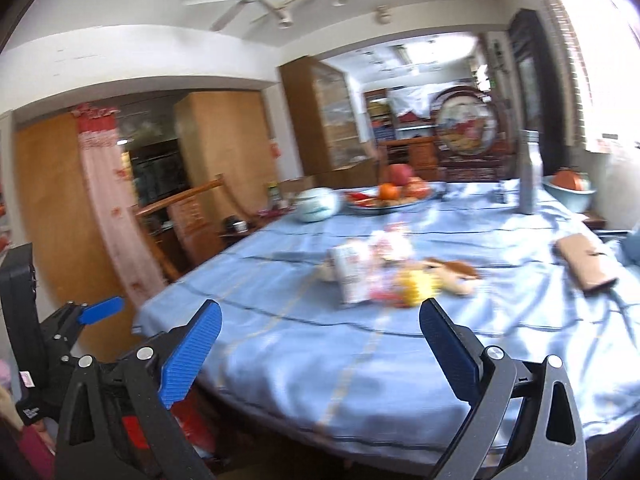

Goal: Collect trash
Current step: 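Move both tools back over the table toward the medicine box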

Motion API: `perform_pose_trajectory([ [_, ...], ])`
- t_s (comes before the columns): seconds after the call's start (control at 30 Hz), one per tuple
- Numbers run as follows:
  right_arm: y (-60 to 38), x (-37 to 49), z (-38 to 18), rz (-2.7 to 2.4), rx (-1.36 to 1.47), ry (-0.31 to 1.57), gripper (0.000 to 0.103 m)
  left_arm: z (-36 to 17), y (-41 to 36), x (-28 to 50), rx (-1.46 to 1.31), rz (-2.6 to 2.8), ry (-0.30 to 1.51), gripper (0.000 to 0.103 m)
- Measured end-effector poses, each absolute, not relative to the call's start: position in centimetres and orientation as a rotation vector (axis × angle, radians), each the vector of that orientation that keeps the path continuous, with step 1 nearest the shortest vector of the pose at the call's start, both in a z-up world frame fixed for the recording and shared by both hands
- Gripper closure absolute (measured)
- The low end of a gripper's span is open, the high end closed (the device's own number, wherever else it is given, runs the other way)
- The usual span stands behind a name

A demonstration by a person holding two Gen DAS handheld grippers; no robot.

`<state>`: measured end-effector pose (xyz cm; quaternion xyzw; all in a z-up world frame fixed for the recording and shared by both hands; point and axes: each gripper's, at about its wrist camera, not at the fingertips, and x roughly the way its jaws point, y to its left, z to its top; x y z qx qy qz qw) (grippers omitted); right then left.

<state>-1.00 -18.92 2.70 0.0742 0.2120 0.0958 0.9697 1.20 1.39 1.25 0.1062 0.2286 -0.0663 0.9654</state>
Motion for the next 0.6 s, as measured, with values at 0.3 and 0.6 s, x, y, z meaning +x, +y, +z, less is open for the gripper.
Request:
perform_pose_trajectory([
  [0.3,-25.7,4.4,-1.2,0.031,0.178,0.530,0.005,-0.6,-2.0,10.7,0.195,-0.201,0.583,0.007],
  [0.6,-27.8,10.3,-1.6,-0.013,0.179,0.539,0.005,-1.7,-5.1,19.7,0.194,-0.270,0.689,0.007],
])
